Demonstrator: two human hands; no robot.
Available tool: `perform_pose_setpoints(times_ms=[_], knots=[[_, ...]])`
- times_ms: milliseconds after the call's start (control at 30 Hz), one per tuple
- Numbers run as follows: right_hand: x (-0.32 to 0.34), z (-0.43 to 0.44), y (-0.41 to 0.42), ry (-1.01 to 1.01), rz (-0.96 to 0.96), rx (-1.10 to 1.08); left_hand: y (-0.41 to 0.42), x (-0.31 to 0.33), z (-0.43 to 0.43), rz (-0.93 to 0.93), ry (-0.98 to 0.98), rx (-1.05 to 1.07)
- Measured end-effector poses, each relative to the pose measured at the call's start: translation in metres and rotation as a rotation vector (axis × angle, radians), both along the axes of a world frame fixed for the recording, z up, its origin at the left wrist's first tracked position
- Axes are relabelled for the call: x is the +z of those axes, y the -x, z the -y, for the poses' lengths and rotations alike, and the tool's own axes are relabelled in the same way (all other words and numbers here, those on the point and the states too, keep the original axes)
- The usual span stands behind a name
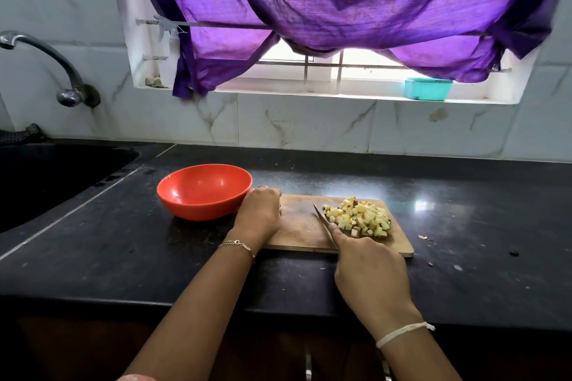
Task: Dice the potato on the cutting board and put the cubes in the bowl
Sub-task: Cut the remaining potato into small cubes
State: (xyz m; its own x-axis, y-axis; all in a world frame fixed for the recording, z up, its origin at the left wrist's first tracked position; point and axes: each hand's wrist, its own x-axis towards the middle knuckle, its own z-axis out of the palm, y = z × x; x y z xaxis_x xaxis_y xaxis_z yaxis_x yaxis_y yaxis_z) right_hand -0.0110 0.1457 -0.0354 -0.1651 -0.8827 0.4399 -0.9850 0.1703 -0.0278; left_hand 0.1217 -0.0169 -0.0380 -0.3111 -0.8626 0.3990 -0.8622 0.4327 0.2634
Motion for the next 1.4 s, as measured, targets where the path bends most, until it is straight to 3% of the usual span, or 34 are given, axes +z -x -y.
perform_pose_setpoints(times_ms=[267,500,667,867,1167,1400], knots=[[-0.009,-0.002,0.011,0.039,0.061,-0.054,0.006,0.004,0.009,0.009,0.009,-0.028],[-0.011,-0.003,0.010,0.049,0.077,-0.059,0.007,0.005,0.002,-0.172,0.046,-0.082],[-0.014,-0.004,0.009,0.056,0.092,-0.073,0.019,0.011,-0.011,-0.290,0.024,-0.262],[-0.013,-0.005,0.009,0.071,0.134,-0.079,0.026,0.008,-0.020,-0.221,-0.066,-0.355],[-0.013,-0.009,0.009,0.079,0.142,-0.049,0.008,0.004,-0.021,-0.200,-0.127,-0.278],[-0.014,-0.018,0.008,0.053,0.133,-0.009,0.020,0.001,-0.028,-0.209,-0.065,-0.183]])
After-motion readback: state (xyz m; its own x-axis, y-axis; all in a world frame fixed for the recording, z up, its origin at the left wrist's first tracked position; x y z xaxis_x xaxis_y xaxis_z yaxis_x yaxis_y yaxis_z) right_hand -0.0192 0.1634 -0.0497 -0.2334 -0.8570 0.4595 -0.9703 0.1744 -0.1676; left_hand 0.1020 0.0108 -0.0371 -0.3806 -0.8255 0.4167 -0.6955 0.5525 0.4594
